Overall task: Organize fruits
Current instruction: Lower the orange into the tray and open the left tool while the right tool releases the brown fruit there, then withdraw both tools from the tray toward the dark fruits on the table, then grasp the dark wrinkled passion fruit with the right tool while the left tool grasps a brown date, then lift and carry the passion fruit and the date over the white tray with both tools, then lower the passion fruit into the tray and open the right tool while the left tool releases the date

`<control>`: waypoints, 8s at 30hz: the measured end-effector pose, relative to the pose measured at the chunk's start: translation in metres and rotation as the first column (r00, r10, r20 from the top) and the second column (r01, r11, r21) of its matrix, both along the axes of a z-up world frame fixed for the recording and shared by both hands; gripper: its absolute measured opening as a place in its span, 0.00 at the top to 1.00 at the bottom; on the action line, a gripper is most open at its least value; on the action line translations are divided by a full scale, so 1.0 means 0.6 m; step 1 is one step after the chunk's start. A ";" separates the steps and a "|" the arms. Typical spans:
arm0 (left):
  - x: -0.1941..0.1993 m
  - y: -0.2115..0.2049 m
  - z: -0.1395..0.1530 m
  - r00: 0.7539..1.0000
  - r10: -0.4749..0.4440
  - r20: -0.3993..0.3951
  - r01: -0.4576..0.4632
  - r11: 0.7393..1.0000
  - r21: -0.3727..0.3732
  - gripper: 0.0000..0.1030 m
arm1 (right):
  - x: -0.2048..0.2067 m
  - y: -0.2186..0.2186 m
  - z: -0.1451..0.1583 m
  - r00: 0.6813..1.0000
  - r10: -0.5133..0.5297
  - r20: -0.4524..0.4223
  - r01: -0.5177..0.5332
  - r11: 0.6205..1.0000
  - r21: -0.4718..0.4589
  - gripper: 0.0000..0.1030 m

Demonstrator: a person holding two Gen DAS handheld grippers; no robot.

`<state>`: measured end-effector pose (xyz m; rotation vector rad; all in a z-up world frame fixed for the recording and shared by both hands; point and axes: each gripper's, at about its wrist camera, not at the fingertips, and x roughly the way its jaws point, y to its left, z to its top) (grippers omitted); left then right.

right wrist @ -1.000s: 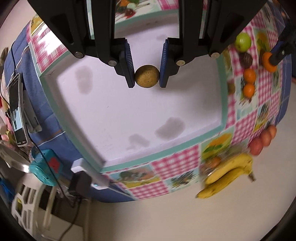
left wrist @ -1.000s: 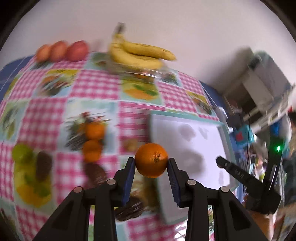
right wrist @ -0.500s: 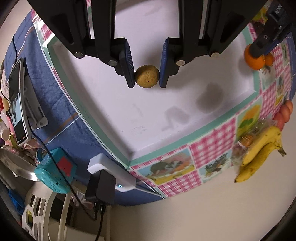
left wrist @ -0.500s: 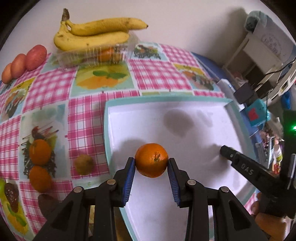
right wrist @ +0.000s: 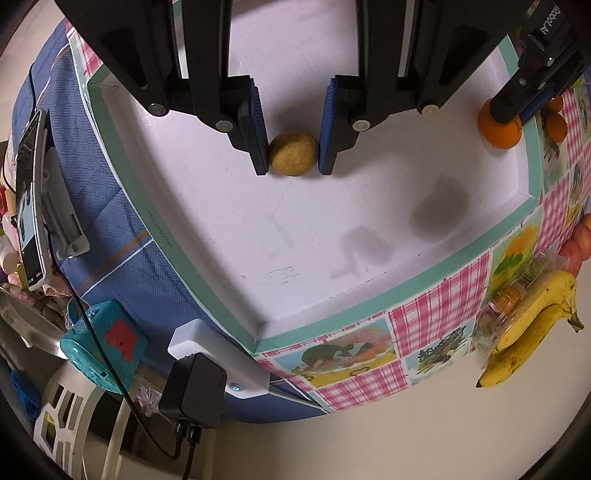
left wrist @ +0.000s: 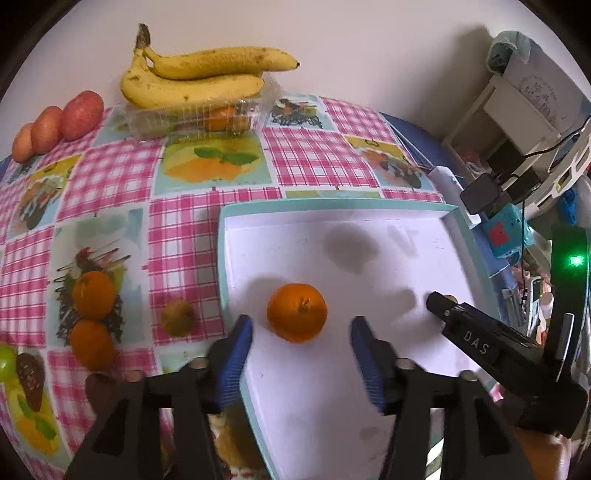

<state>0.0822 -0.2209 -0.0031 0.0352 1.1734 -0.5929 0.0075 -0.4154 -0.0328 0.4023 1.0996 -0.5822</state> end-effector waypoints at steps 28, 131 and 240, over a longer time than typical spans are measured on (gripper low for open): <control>-0.081 0.307 0.083 0.880 0.387 0.274 -0.448 0.870 0.207 0.00 | -0.090 0.172 0.062 0.975 0.199 0.096 -0.195 0.980 -0.049 0.11; -0.013 0.449 -0.020 0.846 0.529 -0.070 -0.534 0.835 -0.132 0.74 | -0.044 0.327 0.026 0.911 0.372 0.175 -0.407 0.878 0.251 0.65; -0.050 0.357 0.021 0.802 0.586 0.115 -0.597 0.791 0.134 0.20 | -0.108 0.172 0.084 0.959 0.237 0.155 -0.222 0.969 -0.106 0.55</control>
